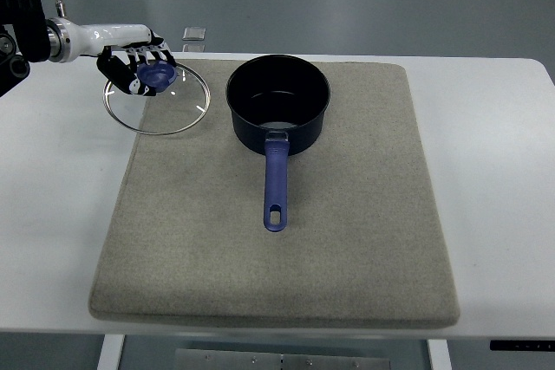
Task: Open pot lid and place left with left hand
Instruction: 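Lower the glass lid onto the mat beside the saucepan and release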
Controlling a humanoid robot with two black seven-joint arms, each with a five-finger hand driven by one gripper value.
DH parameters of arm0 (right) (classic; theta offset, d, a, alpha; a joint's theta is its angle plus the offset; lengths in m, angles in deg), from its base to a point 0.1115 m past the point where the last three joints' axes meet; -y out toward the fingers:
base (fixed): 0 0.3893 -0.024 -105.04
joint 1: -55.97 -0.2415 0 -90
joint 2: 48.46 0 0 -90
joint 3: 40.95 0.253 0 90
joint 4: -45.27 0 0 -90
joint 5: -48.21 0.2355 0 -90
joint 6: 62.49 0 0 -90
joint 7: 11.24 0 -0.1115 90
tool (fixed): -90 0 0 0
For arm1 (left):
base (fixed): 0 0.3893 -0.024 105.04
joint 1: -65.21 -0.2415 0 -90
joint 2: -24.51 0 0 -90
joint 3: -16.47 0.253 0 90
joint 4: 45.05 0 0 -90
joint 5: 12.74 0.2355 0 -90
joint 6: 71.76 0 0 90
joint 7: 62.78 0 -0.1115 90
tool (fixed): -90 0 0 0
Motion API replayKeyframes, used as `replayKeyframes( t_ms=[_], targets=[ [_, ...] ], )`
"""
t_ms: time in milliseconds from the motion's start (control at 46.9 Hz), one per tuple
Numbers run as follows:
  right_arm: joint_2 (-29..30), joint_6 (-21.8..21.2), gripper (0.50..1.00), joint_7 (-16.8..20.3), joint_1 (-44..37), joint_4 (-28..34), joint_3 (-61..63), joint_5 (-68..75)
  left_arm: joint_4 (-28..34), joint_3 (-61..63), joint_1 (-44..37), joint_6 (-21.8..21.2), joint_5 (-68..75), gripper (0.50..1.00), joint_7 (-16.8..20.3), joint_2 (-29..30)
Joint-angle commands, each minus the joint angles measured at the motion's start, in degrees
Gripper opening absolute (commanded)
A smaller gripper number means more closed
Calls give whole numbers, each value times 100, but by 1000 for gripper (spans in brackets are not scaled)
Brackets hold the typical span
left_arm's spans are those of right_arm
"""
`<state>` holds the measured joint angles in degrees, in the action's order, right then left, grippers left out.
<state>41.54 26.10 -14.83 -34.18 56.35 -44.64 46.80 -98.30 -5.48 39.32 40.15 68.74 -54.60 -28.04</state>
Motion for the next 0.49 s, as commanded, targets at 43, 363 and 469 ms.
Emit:
replayKeyframes(
  t_ms=[43, 363, 469],
  targets=[
    [0, 0, 917, -2, -2, 0, 0, 0, 8, 7, -196, -450, 8, 732, -1, -132],
    [0, 0, 917, -2, 6, 0, 0, 0, 17, 7, -452, -600, -1, 887, -1, -291],
    [0, 0, 917, -2, -2, 0, 0, 0, 8, -37, -487, -644, -211, 960, -9, -291]
  ],
)
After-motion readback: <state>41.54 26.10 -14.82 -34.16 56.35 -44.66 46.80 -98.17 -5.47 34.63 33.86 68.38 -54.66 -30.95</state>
